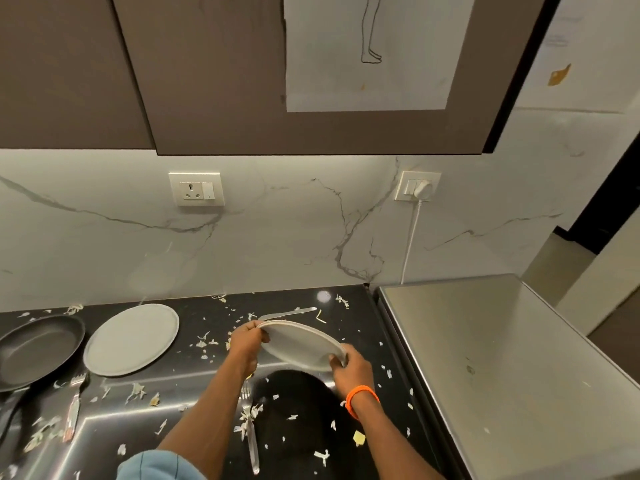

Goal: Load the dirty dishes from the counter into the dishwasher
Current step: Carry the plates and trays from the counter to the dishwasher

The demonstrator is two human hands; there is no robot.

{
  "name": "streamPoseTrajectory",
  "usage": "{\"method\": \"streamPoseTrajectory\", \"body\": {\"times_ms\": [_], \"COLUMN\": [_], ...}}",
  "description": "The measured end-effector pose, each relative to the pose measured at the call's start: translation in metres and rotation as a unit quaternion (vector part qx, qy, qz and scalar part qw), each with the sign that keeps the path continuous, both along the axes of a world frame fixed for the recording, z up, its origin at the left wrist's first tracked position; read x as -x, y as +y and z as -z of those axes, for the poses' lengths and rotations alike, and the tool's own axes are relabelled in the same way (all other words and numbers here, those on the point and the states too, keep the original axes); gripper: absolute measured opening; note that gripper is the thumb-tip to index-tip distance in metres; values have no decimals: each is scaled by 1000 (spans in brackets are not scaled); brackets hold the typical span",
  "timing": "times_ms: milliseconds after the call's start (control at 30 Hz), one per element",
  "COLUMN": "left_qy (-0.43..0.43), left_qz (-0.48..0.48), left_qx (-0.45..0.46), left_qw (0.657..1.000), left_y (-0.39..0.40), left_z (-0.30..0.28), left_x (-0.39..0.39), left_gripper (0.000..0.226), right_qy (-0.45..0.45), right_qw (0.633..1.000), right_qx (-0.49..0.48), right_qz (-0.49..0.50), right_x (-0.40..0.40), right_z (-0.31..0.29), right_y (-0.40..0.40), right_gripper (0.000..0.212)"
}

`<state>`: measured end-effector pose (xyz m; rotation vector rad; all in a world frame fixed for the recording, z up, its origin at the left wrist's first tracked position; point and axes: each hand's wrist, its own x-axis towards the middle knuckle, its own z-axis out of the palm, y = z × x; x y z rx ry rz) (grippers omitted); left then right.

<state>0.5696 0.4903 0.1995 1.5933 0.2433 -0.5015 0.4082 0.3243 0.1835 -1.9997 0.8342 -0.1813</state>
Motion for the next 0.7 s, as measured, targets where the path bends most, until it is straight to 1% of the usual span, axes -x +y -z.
{"method": "streamPoseTrajectory", "body": {"times_ms": [200,300,433,533,633,700], "left_qy": [20,20,23,30,30,33], "left_qz": [28,67,112,124,159,181], "left_qx": [25,48,78,92,114,112], "left_qw": [999,996,990,988,980,977], "left_y": [-39,-70,-115,-158,-211,-243], "left_z": [-7,-17,-19,-22,-26,-27], "left_x": [20,49,90,128,180,214], "left_gripper": [23,21,16,17,16,16], "right_qy": [-73,-110,-111,-126,-143,-150], "right_qw": [995,984,970,958,937,922], "right_qx": [9,21,57,69,66,59], "right_qz": [72,138,207,248,311,352], "right_x": [35,58,98,143,205,247], "right_z": [-14,-18,-20,-21,-20,-18], "right_y": [-24,-49,-92,-128,-166,-187], "right_gripper": [11,16,33,35,38,37]}}
